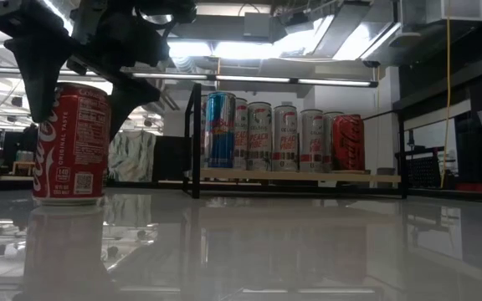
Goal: Place canned beverage on shelf
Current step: Put the red black soda can on the shelf aligned with the other red black soda can
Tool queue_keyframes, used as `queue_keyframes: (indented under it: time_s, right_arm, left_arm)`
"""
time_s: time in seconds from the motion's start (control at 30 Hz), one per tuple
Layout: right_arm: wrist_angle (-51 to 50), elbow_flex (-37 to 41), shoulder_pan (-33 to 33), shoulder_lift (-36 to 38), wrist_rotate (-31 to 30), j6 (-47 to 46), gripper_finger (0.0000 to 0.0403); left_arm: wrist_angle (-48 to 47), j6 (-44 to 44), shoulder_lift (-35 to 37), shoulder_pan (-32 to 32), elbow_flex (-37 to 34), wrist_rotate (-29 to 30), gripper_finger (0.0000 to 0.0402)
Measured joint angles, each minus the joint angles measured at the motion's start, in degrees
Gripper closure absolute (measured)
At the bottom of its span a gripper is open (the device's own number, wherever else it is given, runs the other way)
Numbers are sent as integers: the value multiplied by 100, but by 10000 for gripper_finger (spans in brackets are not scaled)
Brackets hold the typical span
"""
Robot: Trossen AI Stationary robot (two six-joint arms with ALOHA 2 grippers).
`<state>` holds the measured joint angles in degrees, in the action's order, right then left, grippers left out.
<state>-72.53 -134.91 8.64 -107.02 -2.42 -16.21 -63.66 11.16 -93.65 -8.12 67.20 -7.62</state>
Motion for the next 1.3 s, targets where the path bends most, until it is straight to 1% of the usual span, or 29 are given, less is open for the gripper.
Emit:
queue_keyframes:
  time_s: [0.2, 0.33, 0.53, 0.7, 0.8, 0.9, 0.97, 1.07, 1.17, 1.3]
  right_arm:
    - [0, 0, 0, 0, 2, 0, 56]
    - [0, 0, -2, 0, -9, 0, 56]
    - [0, 0, -2, 0, -234, 1, 56]
    - [4, 0, -2, 0, -378, 2, 56]
    - [215, 124, -2, 0, -458, 0, 56]
    - [385, 232, -2, -13, -402, -1, 56]
    - [668, 384, -2, -13, -319, 0, 56]
    - [855, 529, -2, -62, -220, -2, 56]
    - [1287, 633, 0, -143, -93, -2, 56]
    - [2193, 697, 8, -388, 7, -5, 56]
  left_arm:
    - [-4, 27, 0, 0, 0, 12, 25]
    - [-159, 55, 0, 24, 59, 144, 25]
    - [-639, 277, 0, 20, 495, 197, 25]
    - [-822, 296, 117, 20, 876, 203, 25]
    - [-974, 418, 388, 20, 1004, 204, 25]
    - [-1028, 441, 849, 22, 1040, 205, 25]
    - [-1073, 396, 1182, 22, 1040, 205, 25]
    - [-1139, 54, 1656, 22, 1038, 205, 25]
    - [-1347, -350, 2142, 22, 1038, 210, 25]
    - [-1597, -873, 2773, 22, 1036, 220, 25]
